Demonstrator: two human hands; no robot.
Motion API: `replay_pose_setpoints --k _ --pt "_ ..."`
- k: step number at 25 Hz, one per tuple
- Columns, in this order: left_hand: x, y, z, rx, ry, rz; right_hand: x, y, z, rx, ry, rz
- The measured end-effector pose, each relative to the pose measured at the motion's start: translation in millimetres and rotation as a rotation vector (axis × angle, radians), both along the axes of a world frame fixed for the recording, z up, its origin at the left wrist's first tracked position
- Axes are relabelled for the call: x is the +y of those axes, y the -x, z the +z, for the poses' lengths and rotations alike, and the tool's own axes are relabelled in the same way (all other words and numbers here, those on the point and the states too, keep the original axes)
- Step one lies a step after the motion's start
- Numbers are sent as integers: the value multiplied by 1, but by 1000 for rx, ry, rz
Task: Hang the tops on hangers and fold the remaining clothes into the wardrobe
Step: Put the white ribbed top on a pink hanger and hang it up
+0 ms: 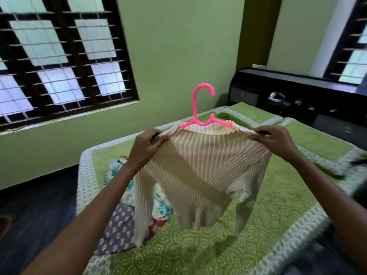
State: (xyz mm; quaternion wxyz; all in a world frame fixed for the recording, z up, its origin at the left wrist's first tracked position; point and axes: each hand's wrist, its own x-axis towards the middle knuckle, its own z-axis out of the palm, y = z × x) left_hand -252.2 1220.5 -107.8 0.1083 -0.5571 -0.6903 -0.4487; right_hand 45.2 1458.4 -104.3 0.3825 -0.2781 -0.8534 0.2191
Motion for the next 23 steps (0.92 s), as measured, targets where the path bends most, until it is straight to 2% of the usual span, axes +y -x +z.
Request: replay_pose_setpoints --k 6,12,17,23 --pt "121 -123 10 8 -111 -86 51 -161 15 20 2 -129" --pt "245 -255 0 22 -52 -240 95 -318 16 32 24 -358" --pt "350 -363 2 38 -57 -491 112 -428 15 22 32 -528" --pt "486 -483 3 71 -119 -797 154 -534 10 16 37 -839"
